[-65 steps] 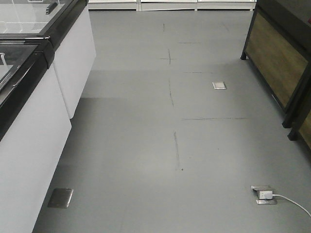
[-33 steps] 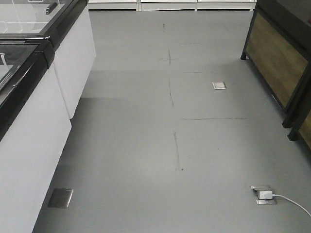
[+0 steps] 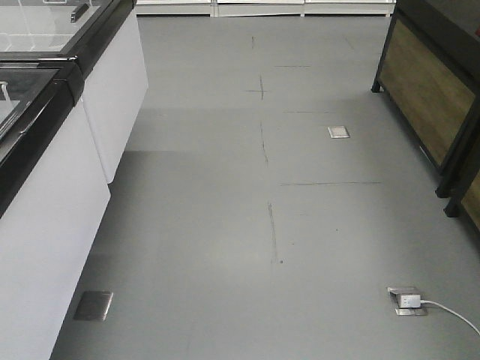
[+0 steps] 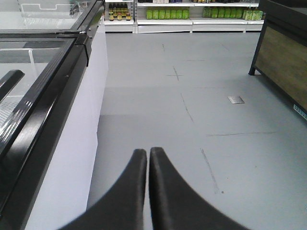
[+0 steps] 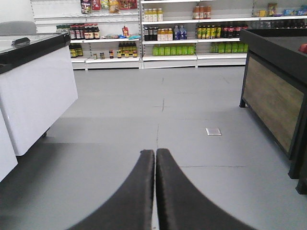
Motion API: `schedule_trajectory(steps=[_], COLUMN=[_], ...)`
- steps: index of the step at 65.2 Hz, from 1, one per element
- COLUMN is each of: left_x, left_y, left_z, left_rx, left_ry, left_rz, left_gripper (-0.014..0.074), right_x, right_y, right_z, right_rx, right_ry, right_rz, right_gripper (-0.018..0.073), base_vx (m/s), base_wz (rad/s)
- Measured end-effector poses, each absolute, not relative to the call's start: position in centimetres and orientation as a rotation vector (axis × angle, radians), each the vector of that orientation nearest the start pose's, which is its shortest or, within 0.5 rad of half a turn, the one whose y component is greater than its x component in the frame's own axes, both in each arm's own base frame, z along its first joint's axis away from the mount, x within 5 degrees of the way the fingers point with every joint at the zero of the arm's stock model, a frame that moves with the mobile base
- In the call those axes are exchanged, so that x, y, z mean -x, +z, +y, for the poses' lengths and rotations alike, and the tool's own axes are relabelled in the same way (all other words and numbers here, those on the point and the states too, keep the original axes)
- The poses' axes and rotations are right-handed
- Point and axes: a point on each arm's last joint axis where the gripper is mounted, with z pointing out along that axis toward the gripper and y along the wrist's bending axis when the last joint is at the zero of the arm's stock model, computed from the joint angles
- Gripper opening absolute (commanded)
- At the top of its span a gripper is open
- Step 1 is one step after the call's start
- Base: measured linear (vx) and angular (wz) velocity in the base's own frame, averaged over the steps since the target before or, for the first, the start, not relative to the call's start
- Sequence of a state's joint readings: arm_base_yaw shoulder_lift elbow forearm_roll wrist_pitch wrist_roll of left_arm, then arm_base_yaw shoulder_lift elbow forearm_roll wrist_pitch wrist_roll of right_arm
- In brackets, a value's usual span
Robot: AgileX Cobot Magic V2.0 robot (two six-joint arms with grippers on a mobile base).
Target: Left arm holds basket, right arm returns cookies
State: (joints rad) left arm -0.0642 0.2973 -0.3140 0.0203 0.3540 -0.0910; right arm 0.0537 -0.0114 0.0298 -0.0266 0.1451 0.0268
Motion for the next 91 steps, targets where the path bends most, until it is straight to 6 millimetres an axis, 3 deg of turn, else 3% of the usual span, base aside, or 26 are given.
schedule_trajectory(steps=[25, 49, 70, 81, 91], left_x=[-7.6, -7.6, -7.7, -7.6, -7.3], left_y=[26.8, 26.8, 26.8, 27.0, 29.5], left_z=[-0.4, -0.4, -0.5, -0.8, -1.2], left_rx=[0.017, 0.023, 0.050, 0.237, 0.417], left_ry=[-0.094, -0.098, -0.130, -0.331, -0.537], left_rz=[1.824, 1.825, 1.818, 1.812, 1.774], left_gripper=[0.0188, 0.0396, 0.0398, 0.0398, 0.0398], right_x=[-5.6, -5.6, -5.6, -5.6, -5.6], right_y=[19.1, 19.1, 19.1, 19.1, 19.1], right_z=[0.3, 0.3, 0.3, 0.3, 0.3], right_rx=[0.041, 0.041, 0.041, 0.041, 0.041], right_ry=[0.038, 0.038, 0.038, 0.038, 0.038], right_rz=[1.647, 1.647, 1.647, 1.647, 1.647], right_gripper=[-0.0008, -0.0008, -0.0008, -0.0008, -0.0008], base_vx=[0.00, 0.00, 0.00, 0.00, 0.00], base_wz=[0.00, 0.00, 0.00, 0.00, 0.00])
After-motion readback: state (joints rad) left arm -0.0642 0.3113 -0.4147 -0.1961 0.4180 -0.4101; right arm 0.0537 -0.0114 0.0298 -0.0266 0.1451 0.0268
